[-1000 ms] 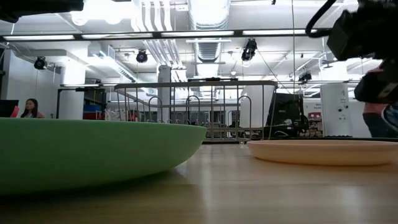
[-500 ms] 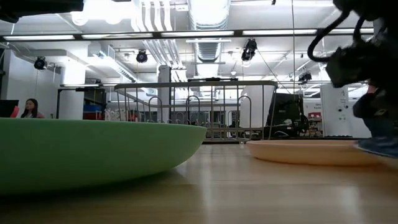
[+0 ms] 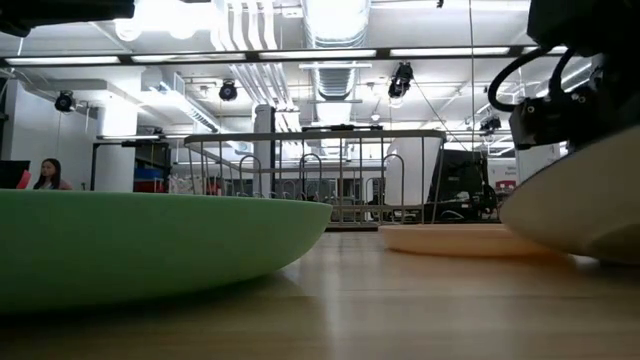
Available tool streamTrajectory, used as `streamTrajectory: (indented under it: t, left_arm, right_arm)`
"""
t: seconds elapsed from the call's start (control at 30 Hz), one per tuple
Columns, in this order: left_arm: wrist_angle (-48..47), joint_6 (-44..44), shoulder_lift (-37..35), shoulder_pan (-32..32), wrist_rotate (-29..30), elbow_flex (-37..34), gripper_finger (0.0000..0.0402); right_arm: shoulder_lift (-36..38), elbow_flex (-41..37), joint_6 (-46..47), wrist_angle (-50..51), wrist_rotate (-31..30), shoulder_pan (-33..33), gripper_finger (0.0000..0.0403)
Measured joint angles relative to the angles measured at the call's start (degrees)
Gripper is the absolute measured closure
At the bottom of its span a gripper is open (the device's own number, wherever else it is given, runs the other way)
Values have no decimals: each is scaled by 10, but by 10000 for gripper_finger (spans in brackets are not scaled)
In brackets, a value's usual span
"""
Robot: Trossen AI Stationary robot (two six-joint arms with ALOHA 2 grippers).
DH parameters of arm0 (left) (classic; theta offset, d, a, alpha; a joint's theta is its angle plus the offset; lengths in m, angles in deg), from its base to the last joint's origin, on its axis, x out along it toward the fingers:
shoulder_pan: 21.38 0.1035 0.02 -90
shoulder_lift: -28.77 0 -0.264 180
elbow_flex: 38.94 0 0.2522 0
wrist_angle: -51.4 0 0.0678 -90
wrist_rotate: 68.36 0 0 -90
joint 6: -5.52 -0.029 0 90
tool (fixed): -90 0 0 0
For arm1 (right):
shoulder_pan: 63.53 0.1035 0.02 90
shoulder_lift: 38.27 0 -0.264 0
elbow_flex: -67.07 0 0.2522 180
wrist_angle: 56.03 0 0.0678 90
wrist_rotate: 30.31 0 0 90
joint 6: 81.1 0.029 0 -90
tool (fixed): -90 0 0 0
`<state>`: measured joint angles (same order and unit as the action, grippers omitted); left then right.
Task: Sort dishes
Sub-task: Move the blue patterned plate to the bottom right of the table, then move the green patterned plate to the middle left of the table
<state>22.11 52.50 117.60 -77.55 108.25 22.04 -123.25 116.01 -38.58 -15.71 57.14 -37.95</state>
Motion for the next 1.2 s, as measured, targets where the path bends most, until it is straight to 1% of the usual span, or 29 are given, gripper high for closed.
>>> streamTrajectory:
  t: [0.6,0.7,0.93,1.2]
  left_arm:
    - [-1,1,0,0,-2,0,247]
    - [-1,0,0,0,-2,0,247]
    - [-1,0,0,0,-2,0,247]
    - [-1,0,0,0,-2,0,247]
  right_arm:
    - [2,0,-11,0,4,0,400]
    - [2,0,-6,0,4,0,381]
    - [7,1,-6,4,6,0,307]
    - [55,-2,-10,16,9,0,246]
